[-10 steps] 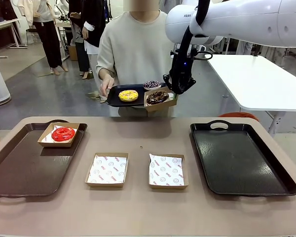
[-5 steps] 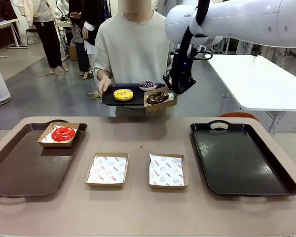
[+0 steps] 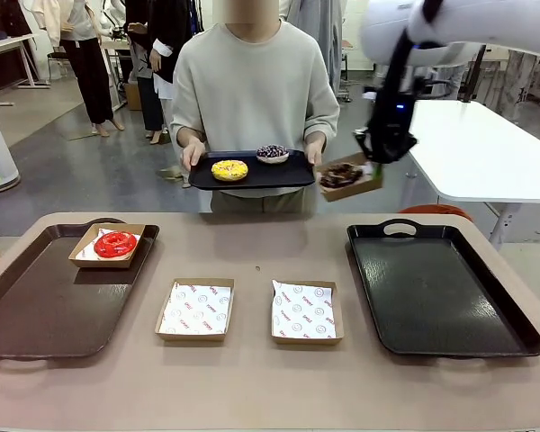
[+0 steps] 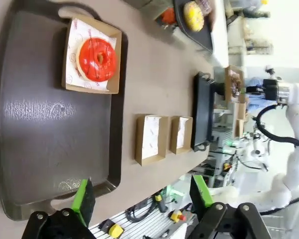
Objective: Individually package the donuts and arrange them on the tray.
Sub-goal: Place the picked Paper togo box on the Handle tray while simultaneously picking up another Paper togo box from the table with the other hand.
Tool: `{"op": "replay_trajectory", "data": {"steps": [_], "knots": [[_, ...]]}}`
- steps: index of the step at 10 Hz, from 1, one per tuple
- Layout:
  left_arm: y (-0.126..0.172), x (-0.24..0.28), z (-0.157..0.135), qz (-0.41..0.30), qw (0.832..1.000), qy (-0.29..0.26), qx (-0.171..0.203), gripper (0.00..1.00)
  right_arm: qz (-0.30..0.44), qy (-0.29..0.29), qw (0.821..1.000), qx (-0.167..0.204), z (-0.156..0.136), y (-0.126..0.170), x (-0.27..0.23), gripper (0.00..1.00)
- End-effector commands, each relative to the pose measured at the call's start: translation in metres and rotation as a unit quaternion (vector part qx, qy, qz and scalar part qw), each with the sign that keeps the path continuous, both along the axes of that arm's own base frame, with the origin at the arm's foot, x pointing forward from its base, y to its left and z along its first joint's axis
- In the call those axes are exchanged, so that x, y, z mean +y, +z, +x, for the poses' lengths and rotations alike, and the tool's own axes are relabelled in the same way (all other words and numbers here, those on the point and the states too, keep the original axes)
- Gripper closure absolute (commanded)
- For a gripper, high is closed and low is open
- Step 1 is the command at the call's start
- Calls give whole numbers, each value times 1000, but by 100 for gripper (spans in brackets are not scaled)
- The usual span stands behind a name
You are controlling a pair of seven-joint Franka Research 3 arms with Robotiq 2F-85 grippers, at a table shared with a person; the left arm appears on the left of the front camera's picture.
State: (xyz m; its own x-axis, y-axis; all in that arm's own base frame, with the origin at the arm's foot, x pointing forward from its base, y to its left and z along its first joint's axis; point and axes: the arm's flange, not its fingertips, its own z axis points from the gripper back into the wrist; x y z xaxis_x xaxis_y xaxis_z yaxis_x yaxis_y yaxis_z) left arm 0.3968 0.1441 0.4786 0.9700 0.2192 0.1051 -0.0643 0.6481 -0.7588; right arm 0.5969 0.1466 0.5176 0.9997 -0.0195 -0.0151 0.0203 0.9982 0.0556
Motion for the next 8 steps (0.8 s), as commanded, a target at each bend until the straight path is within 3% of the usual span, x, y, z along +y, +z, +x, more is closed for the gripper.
{"op": "replay_trajectory", "data": {"steps": [1,4,8], "knots": [[17,-37,14,72,997,-22,33,0,-6,5,1000,-3,-27,-22,-36,98],[20,-118,42,176,981,-53,67,0,2,-6,1000,-19,-41,-57,-84,98],[-8,-201,74,296,949,-62,93,0,22,-11,1000,-18,-37,-96,-108,98]]}}
